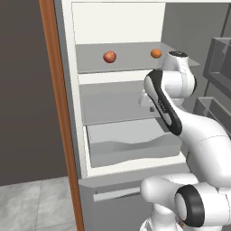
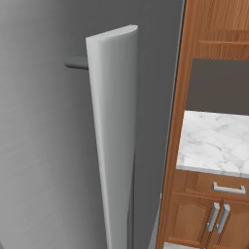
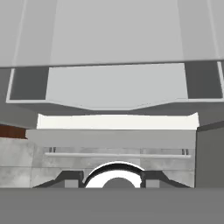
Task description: Place the ketchup and condiment bottle from the counter to the top shelf of the fridge. If the existing items in the fridge are on the top shelf, move them to other shelves.
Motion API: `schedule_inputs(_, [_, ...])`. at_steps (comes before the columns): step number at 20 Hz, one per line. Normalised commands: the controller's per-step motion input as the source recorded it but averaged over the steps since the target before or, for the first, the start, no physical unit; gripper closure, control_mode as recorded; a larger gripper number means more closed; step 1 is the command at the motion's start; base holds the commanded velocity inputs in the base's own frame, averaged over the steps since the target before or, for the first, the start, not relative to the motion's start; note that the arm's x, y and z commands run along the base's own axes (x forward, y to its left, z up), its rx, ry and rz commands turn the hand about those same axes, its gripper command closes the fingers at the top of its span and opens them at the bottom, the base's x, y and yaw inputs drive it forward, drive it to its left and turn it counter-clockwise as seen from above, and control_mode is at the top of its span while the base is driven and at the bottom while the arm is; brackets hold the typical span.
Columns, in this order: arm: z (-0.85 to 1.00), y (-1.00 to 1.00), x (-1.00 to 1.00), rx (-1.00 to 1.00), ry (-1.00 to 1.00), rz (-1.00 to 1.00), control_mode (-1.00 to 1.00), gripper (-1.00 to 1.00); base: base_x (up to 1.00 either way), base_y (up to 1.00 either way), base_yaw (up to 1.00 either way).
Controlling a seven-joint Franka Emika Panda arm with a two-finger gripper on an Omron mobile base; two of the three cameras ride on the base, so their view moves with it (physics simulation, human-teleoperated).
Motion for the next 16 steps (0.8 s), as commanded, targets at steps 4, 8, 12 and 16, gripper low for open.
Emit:
schedule_inputs(4, [0.00, 0.00, -0.14, 0.00, -0.01, 0.01, -1.00, -1.00, 0.00, 0.00, 0.00])
schedule_inputs(8, [0.07, 0.06, -0.21, 0.00, -0.15, 0.04, -1.00, -1.00, 0.00, 0.00, 0.00])
schedule_inputs(12, [0.49, 0.27, 0.00, 0.00, -0.25, 0.00, -1.00, -1.00, 0.00, 0.00, 0.00])
schedule_inputs(16, [0.83, 0.09, -0.04, 0.03, -0.38, 0.03, -1.00, -1.00, 0.00, 0.00, 0.00])
